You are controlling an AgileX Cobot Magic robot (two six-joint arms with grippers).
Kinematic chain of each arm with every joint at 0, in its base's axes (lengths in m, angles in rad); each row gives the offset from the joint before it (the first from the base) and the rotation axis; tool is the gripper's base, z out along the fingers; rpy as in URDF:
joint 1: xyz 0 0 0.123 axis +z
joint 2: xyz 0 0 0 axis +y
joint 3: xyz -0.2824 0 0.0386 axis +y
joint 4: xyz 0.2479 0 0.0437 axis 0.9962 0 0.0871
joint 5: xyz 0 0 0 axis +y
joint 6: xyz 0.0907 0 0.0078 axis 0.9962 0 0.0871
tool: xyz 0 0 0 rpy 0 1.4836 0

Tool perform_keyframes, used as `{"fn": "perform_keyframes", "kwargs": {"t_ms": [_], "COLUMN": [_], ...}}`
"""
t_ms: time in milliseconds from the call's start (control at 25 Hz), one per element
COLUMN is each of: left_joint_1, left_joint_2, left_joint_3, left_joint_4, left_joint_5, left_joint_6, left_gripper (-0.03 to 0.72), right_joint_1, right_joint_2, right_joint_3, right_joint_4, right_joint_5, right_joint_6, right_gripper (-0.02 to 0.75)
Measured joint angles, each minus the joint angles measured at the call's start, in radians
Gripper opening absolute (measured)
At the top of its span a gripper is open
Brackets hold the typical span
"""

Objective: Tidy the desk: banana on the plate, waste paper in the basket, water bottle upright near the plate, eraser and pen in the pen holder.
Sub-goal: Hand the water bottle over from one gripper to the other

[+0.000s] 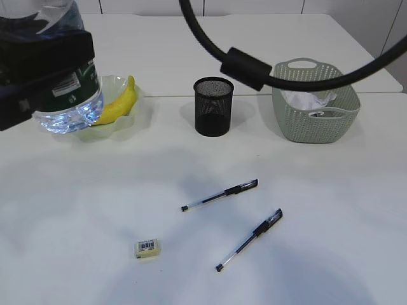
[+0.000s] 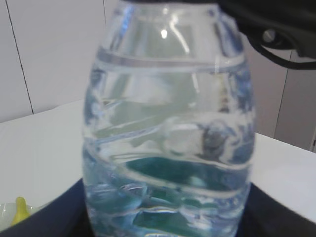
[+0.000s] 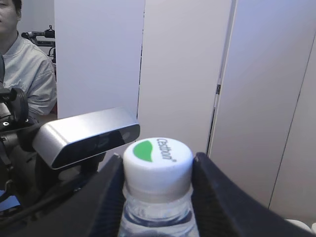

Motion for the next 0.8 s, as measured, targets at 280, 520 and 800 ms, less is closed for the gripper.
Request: {"fn": "perform_keyframes", "kwargs": {"t_ms": [280,520,800], "left_joint_1": [0.0,0.0,0.0], "left_joint_2": [0.004,0.006,0.007], "left_joint_3": [0.008,0.012,0.013], "left_joint_4": [0.0,0.0,0.0], "left_joint_5": [0.031,0.044,0.051], "left_joint_6": [0.0,0.0,0.006], "left_gripper": [0.421,0.421,0.421], "right_joint_1": [0.001,0.001,0.002], "right_joint_2": [-0.002,-0.002,-0.042], "right_joint_3": [-0.006,-0.006,-0.006], "right_joint_4": [0.037,0.039,-0.112], "right_joint_5": [-0.024,-0.045,-0.15], "right_joint_6": [0.008,0.023,0.124], "right_gripper": [0.409,0.477,0.482]}}
